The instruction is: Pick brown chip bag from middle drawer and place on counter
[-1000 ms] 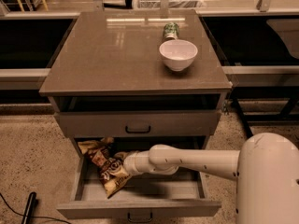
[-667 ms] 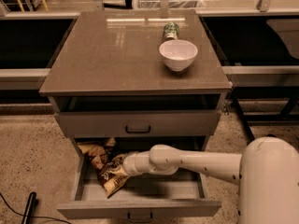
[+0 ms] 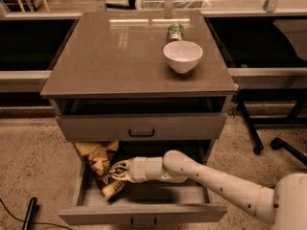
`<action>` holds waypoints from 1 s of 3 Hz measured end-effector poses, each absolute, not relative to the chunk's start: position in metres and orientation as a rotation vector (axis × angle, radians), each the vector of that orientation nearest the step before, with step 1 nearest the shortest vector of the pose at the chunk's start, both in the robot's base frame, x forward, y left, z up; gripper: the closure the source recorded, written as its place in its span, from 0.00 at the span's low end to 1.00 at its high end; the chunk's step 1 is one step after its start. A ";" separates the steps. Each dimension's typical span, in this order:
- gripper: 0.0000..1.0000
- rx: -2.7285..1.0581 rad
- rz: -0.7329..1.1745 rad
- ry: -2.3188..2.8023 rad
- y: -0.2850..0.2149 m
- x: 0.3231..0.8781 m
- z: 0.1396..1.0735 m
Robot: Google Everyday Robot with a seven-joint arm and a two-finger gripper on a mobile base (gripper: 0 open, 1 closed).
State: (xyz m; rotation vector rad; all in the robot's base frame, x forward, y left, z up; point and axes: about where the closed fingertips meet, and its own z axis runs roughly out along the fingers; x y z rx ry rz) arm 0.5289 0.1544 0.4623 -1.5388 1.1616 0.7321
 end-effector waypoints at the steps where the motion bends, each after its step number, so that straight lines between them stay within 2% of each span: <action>1: 1.00 -1.562 0.698 0.888 0.137 0.497 0.501; 3: 1.00 -1.582 0.466 0.430 0.121 0.423 0.600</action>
Offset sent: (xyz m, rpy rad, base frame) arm -0.1190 -0.0520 0.1341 0.2371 -0.7608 0.2644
